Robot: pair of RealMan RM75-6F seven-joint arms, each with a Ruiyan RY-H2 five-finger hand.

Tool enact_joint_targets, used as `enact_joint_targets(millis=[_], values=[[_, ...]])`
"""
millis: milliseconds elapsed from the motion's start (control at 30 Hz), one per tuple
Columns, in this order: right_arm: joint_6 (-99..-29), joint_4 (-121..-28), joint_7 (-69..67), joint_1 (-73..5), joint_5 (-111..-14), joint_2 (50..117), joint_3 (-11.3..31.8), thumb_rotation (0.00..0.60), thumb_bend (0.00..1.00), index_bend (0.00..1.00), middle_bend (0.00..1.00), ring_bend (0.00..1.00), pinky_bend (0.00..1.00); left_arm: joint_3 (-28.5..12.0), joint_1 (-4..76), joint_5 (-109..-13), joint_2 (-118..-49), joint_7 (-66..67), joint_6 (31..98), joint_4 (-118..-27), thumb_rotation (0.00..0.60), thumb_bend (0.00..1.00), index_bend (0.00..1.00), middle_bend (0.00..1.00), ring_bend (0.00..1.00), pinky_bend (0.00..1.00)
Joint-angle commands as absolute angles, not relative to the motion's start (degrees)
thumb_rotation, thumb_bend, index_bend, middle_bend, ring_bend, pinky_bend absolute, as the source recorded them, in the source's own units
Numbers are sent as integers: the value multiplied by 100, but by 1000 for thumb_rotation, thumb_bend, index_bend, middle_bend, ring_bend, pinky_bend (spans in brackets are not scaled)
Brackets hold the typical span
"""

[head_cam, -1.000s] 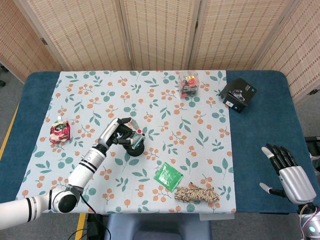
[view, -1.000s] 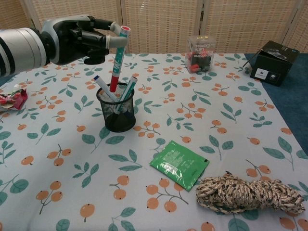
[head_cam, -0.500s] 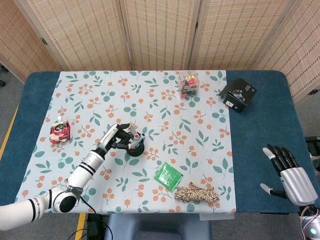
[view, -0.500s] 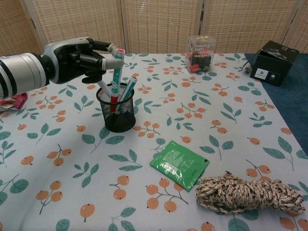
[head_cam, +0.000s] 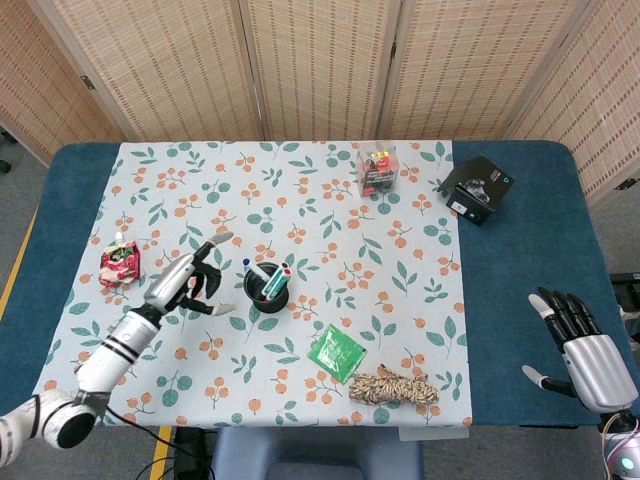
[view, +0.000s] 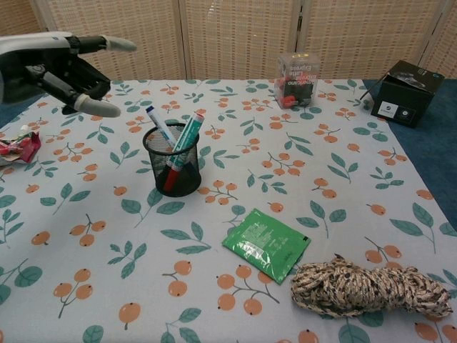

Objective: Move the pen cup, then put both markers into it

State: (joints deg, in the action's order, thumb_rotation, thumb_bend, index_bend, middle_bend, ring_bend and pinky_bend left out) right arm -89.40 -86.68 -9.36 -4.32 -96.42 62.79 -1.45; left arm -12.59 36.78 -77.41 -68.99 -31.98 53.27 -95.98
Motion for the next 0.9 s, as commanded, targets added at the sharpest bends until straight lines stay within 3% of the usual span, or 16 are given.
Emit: enact_joint_targets(millis=[33,233,400,600,900], values=[[-8909,-8681,-764,-426,-9548,6335,-92,600,138,0,0,0,0,-635,2791,-8525,-5757,-1926,6410,-10313,600,119,0,631,516,746],[-8882,-8840,-75,-400,-9281,6521,67,600,139,0,0,0,0,-33,1781,-8888,-5139,-389,7531,-10656,600,110,0,282,253,593],[-8844,-9082,388,-390,-9048,6643,190,600,139,0,0,0,0,145,942,-9081,-5742,1078,8771,-10072,600,108,0,24,78,512],[-9039,-9218,913,-282,-8627,6877,440,600,138,0,0,0,0,95,339,-9167,-6762,1713,9744,-8830,600,103,0,0,0,412],[-9679,-9238,2043,-7,-8000,7224,835,600,138,0,0,0,0,-54,251,-8942,-6823,1607,9666,-8694,600,101,0,0,0,399]])
